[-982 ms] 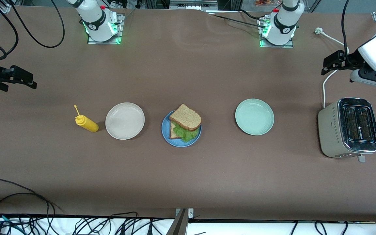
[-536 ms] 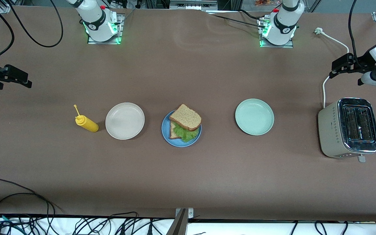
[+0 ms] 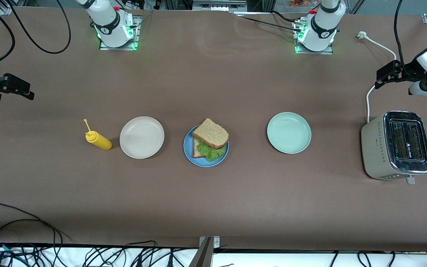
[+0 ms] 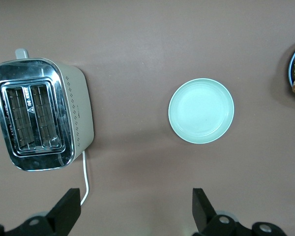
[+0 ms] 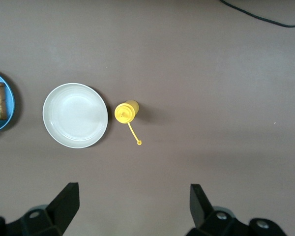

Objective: Make sandwich in blue plate with both arms

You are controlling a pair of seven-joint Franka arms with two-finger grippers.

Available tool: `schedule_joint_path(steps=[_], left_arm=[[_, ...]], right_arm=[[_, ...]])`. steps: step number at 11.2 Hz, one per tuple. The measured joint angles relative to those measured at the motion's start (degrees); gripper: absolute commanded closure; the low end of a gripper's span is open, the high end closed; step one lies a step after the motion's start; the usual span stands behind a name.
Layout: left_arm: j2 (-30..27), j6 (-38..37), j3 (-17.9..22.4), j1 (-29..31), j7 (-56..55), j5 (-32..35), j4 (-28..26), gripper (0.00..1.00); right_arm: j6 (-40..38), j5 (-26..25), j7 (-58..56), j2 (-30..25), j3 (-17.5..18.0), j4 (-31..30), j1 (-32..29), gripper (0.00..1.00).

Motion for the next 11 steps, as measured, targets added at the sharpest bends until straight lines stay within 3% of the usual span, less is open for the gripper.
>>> schedule_joint_path(steps=[11], left_arm=[[-1.33,0.44,-1.67,-0.02,-2.35,0.91,-0.9,0.0]], right_arm=[[-0.73,0.0,0.15,-0.98,-0.61,0.0,-0.05,0.0]])
